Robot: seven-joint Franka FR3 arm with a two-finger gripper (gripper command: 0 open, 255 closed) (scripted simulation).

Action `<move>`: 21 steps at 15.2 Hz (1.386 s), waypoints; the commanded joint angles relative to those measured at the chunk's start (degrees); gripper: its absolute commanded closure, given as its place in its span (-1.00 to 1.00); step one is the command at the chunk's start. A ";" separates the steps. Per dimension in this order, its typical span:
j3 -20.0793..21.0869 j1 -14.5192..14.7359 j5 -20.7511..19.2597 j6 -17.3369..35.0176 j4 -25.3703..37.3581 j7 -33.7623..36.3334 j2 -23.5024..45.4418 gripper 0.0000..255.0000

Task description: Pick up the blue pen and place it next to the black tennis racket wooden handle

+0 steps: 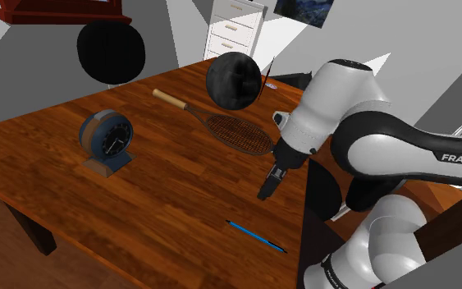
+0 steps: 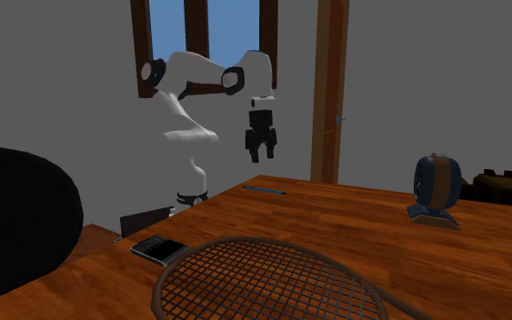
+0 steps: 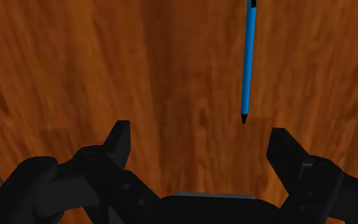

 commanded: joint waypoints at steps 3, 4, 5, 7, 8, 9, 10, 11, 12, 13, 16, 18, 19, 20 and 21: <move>3.24 4.01 3.59 7.45 -4.59 -0.16 2.04 -1.00; 4.14 5.02 4.53 9.54 -5.48 -0.17 3.04 -1.00; 5.07 6.03 5.47 11.69 -6.29 -0.19 4.18 -1.00; 6.00 7.06 6.42 13.92 -7.04 -0.20 5.46 -1.00; 6.24 7.10 6.62 15.00 -7.47 -0.23 6.11 -1.00; 6.47 7.14 6.83 16.10 -7.89 -0.26 6.80 -1.00; 6.71 7.17 7.04 17.21 -8.29 -0.30 7.51 -1.00; 6.95 7.19 7.25 18.34 -8.68 -0.34 8.26 -1.00; 7.19 7.22 7.46 19.49 -9.05 -0.38 9.04 -1.00; 7.44 7.24 7.66 20.65 -9.40 -0.41 9.85 -1.00; 7.82 7.25 7.98 22.50 -9.93 -0.47 11.19 -1.00; 7.82 7.25 7.98 22.51 -9.92 -0.47 11.20 -1.00; 7.82 7.25 7.98 22.51 -9.92 -0.47 11.20 -1.00; 7.82 7.25 7.98 22.51 -9.92 -0.47 11.20 -1.00; 7.82 7.25 7.98 22.51 -9.92 -0.47 11.20 -1.00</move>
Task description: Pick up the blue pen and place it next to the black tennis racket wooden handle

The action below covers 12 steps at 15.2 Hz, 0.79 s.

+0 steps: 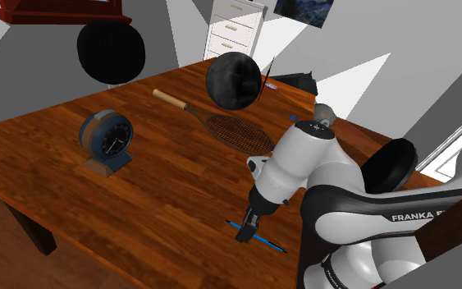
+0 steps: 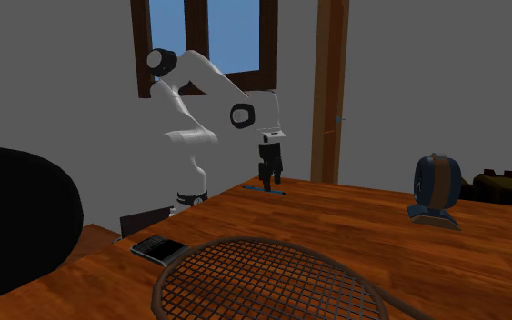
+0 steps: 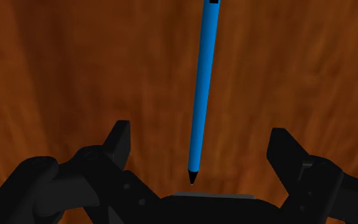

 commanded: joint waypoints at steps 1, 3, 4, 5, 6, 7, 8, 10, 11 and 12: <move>0.00 0.00 0.00 0.00 0.00 0.00 0.00 -1.00; 0.00 0.00 0.00 0.00 0.00 0.00 0.00 1.00; 0.00 0.00 0.00 0.00 0.00 0.00 0.00 1.00; 0.00 0.00 0.00 0.00 0.00 0.00 0.00 1.00; 0.00 0.00 0.00 0.00 0.00 0.00 0.00 1.00; 0.00 0.00 0.00 0.00 0.00 0.00 0.00 1.00; 0.00 0.00 0.00 0.00 0.00 0.00 0.00 1.00; 0.00 0.00 0.00 0.00 0.00 0.00 0.00 1.00; 0.00 0.00 0.00 0.02 -0.01 0.00 0.01 1.00; -0.21 -0.04 -0.21 -1.13 0.39 0.05 -0.75 1.00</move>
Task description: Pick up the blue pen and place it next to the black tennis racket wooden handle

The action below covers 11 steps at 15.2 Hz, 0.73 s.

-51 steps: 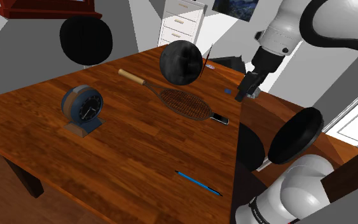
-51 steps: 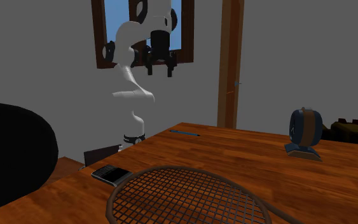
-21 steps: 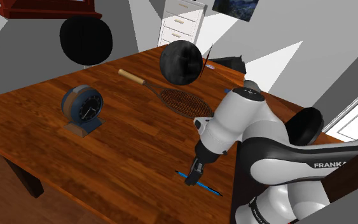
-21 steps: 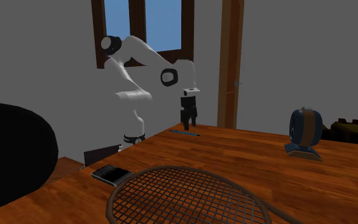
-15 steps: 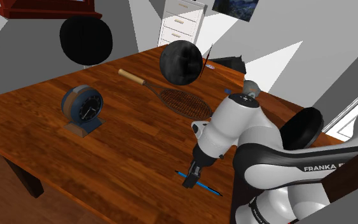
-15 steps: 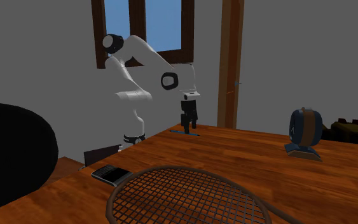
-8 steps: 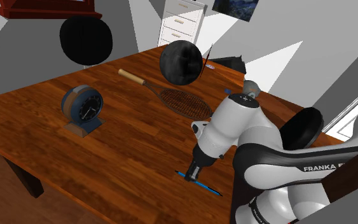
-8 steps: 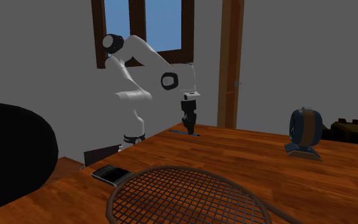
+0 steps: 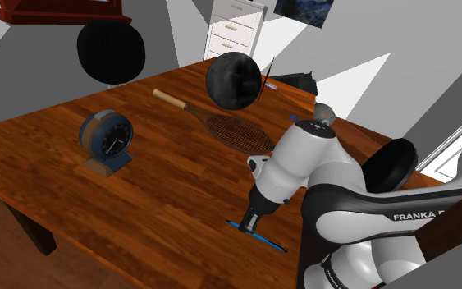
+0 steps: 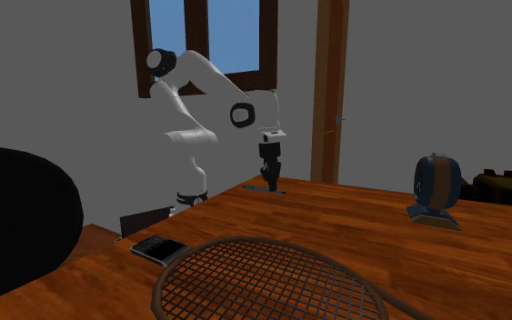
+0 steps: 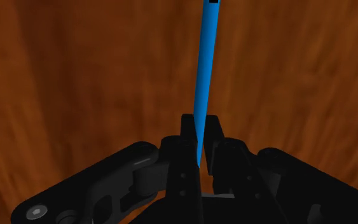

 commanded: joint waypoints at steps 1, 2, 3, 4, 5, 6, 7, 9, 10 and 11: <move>-0.31 -0.09 -0.33 -1.72 0.69 0.09 -1.03 1.00; -0.52 -0.14 -0.54 -2.82 1.13 0.14 -1.71 1.00; -0.73 -0.19 -0.76 -3.91 1.58 0.19 -2.35 1.00; -0.94 -0.25 -0.97 -4.99 2.05 0.24 -2.97 1.00; -1.15 -0.31 -1.18 -6.05 2.53 0.29 -3.55 1.00; -1.36 -0.37 -1.39 -7.09 3.03 0.34 -4.10 1.00; -1.56 -0.44 -1.60 -8.11 3.54 0.38 -4.62 1.00; -1.97 -0.57 -2.02 -10.11 4.60 0.47 -5.58 1.00; -2.18 -0.64 -2.23 -11.09 5.15 0.52 -6.01 1.00; -2.38 -0.71 -2.43 -12.05 5.72 0.56 -6.42 1.00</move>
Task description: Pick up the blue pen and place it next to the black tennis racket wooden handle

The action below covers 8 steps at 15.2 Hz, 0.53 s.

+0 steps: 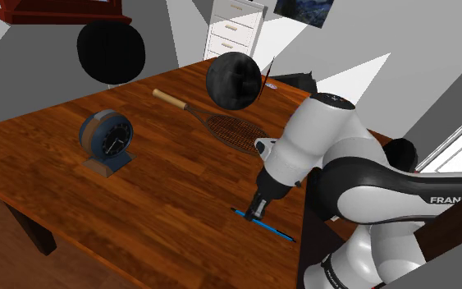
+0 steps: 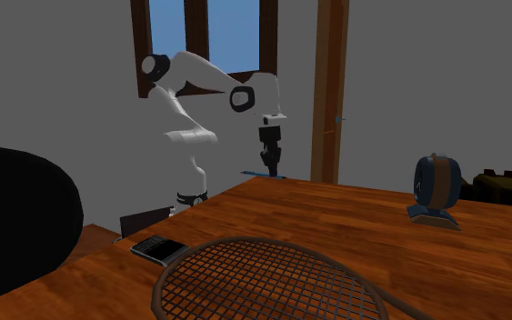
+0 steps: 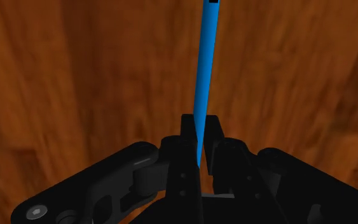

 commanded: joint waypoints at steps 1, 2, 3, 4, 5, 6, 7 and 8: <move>-0.38 -0.17 -0.42 -1.94 1.23 0.11 -0.69 1.00; -0.57 -0.24 -0.62 -2.88 1.82 0.15 -1.05 1.00; -0.76 -0.32 -0.82 -3.80 2.41 0.19 -1.38 1.00; -0.95 -0.39 -1.01 -4.71 3.02 0.23 -1.69 1.00; -1.14 -0.46 -1.20 -5.61 3.64 0.28 -1.97 1.00; -1.33 -0.53 -1.39 -6.49 4.27 0.32 -2.23 1.00; -1.51 -0.61 -1.58 -7.36 4.91 0.36 -2.47 1.00; -1.69 -0.68 -1.76 -8.23 5.56 0.40 -2.68 1.00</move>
